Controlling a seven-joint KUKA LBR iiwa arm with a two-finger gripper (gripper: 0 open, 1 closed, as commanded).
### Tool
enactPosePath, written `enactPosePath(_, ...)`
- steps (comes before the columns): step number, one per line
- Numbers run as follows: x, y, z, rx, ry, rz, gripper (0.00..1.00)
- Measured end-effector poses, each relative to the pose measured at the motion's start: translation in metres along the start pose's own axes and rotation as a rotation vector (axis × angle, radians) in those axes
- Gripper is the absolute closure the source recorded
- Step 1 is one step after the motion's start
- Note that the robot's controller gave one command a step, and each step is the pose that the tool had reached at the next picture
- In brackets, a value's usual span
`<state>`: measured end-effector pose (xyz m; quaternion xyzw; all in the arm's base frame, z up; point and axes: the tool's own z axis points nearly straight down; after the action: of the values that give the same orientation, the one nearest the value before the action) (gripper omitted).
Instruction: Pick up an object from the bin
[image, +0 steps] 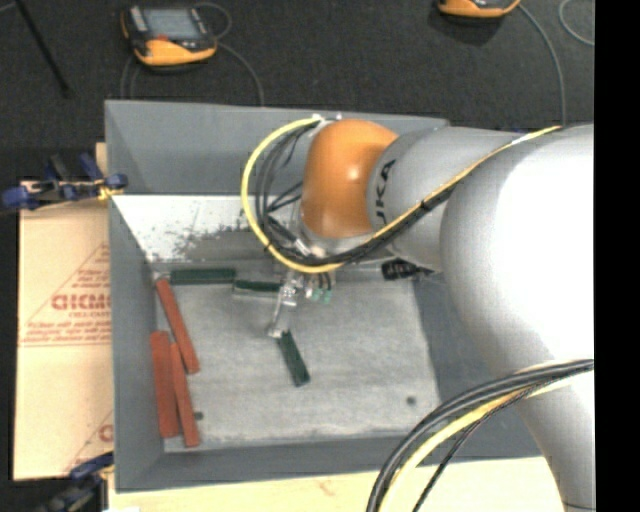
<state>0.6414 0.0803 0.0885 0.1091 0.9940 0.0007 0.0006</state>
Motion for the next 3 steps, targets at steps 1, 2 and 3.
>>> enactPosePath(1, 0.0024, -0.0037, 0.0132, -0.002, -0.013, -0.119, 1.00)
enactPosePath(2, 0.0042, -0.0048, 0.0160, 0.001, -0.008, -0.120, 0.00)
enactPosePath(3, 0.0031, -0.0044, 0.0142, 0.000, -0.010, -0.121, 1.00)
